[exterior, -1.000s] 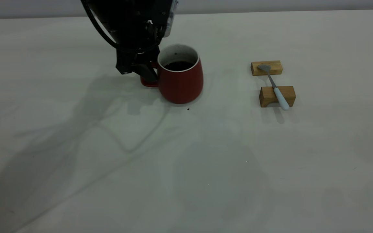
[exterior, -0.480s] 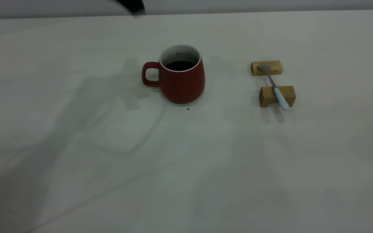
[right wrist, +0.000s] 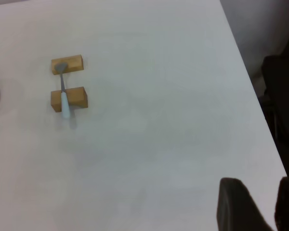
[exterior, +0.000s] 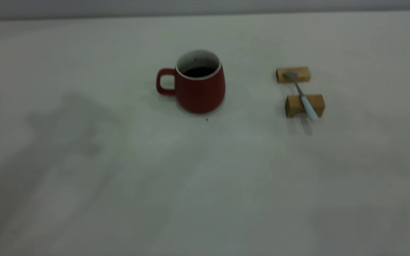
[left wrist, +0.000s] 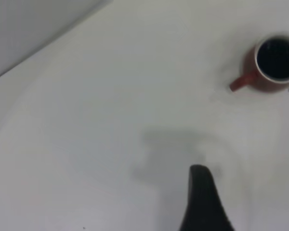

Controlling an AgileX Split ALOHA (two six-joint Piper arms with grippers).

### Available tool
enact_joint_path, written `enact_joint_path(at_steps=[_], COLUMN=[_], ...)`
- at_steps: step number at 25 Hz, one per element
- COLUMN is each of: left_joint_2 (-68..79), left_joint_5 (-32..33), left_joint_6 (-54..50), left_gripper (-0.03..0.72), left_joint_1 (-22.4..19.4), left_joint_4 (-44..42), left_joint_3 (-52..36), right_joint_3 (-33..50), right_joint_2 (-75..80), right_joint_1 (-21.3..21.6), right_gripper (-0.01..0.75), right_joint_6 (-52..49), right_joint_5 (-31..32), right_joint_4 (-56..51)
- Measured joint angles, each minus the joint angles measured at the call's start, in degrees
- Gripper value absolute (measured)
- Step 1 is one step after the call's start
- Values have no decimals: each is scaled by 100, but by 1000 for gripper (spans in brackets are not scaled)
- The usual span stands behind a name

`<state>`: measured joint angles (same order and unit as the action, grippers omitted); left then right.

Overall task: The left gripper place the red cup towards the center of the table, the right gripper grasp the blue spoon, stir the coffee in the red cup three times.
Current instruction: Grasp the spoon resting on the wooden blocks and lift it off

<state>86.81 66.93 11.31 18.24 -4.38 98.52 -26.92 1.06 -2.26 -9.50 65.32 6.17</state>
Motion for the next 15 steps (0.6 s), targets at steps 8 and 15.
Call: enact_joint_path(at_steps=[8,15], left_joint_2=[-1671,-2970], left_joint_5=[0,0], left_joint_6=[-963,-1060], left_gripper=[551,551], left_joint_1=[0,0], left_joint_4=[24,63], left_joint_3=[-1681,-4433], right_joint_3=[0,0], right_joint_2=[0,0], right_joint_1=[0,0], right_gripper=[240,240], right_joint_6=[0,0], right_joint_5=[0,0], right_joint_4=[0,0])
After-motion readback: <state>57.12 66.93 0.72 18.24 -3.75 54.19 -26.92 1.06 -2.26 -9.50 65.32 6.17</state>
